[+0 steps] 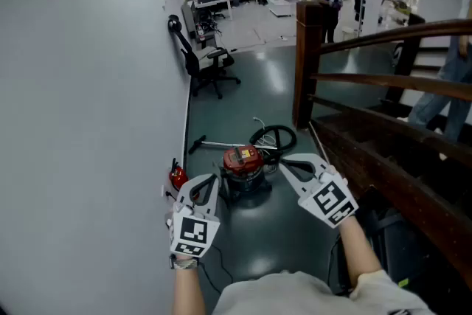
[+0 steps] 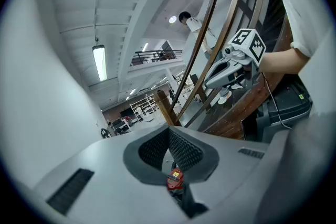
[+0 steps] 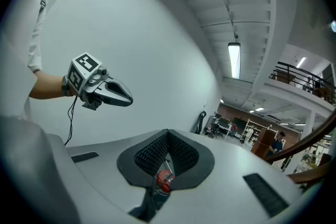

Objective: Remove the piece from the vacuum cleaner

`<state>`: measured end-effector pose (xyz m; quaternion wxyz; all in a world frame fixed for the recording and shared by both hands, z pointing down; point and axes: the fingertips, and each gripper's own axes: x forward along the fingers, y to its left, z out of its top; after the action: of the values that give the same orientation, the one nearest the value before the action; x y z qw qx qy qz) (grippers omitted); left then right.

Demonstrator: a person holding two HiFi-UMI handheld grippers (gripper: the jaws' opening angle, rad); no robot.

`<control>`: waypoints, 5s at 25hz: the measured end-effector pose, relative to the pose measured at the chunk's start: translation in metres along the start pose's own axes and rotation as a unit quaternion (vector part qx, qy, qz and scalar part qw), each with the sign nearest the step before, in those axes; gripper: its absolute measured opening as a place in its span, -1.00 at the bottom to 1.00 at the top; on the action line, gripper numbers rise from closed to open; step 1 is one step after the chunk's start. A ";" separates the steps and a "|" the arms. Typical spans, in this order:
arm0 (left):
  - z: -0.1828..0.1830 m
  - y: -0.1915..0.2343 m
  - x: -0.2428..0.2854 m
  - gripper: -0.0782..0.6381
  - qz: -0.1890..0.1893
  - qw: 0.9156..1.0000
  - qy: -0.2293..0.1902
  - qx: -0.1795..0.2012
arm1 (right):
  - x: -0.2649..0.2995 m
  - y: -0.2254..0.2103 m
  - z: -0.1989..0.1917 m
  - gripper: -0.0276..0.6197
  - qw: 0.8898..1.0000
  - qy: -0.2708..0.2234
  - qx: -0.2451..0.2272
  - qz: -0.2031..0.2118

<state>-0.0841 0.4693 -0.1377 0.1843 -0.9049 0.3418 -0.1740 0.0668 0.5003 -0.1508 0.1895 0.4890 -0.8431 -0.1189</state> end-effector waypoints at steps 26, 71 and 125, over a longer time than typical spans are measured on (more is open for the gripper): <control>0.006 -0.046 0.061 -0.79 -0.002 0.999 0.036 0.021 | 0.001 -0.040 -0.035 -0.82 0.998 -0.012 -0.049 0.041; -0.113 0.154 0.302 -0.79 -0.059 0.989 0.107 0.084 | 0.298 -0.184 -0.085 -0.82 0.998 0.049 -0.014 0.045; -0.334 0.237 0.387 -0.79 -0.046 0.967 0.214 -0.127 | 0.501 -0.166 -0.221 -0.82 0.982 0.116 0.092 0.113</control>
<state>-0.0902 -0.0320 0.1195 -0.0177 -0.8772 0.3507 -0.3275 0.0667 -0.0205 0.0856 0.2523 0.4166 -0.8725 0.0393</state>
